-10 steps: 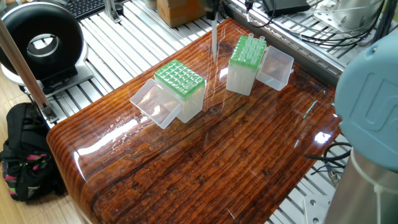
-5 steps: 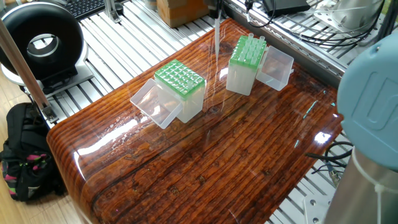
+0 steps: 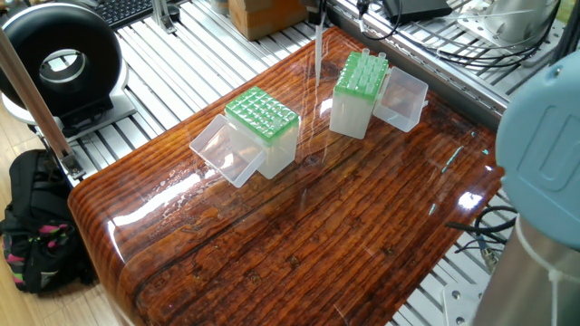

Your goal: Transfer all large pipette tips from one holder to another

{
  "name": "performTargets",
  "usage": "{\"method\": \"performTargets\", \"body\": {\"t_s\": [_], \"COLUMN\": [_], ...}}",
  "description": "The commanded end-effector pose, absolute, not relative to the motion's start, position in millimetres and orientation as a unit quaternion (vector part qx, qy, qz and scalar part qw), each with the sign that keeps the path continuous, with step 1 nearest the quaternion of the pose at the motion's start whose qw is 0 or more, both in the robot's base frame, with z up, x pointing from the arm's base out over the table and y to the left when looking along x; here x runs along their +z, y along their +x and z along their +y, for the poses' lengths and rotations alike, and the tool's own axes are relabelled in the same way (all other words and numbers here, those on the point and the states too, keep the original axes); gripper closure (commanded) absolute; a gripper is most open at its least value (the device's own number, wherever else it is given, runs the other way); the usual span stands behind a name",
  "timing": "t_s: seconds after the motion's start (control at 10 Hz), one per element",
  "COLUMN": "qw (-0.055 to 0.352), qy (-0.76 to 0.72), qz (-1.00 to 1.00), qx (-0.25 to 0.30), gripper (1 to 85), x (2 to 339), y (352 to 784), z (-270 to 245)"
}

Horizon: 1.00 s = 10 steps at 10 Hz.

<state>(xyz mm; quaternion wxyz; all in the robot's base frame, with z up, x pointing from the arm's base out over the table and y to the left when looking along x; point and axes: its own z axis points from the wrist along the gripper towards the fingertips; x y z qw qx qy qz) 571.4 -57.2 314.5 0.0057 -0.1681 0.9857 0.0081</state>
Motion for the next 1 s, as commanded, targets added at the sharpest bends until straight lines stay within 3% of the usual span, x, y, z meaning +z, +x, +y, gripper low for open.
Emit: {"method": "performTargets", "body": {"t_s": [0.0,0.3,0.9], "qw": [0.028,0.069,0.046], "qy": [-0.217,-0.272,-0.295], "qz": [0.976,0.958,0.953], "qx": [-0.005,-0.054,-0.039], "gripper": [82.7,82.7,82.7], "x": [316,304,279], "y": [603,630,597], "z": [-114,-154,-186]}}
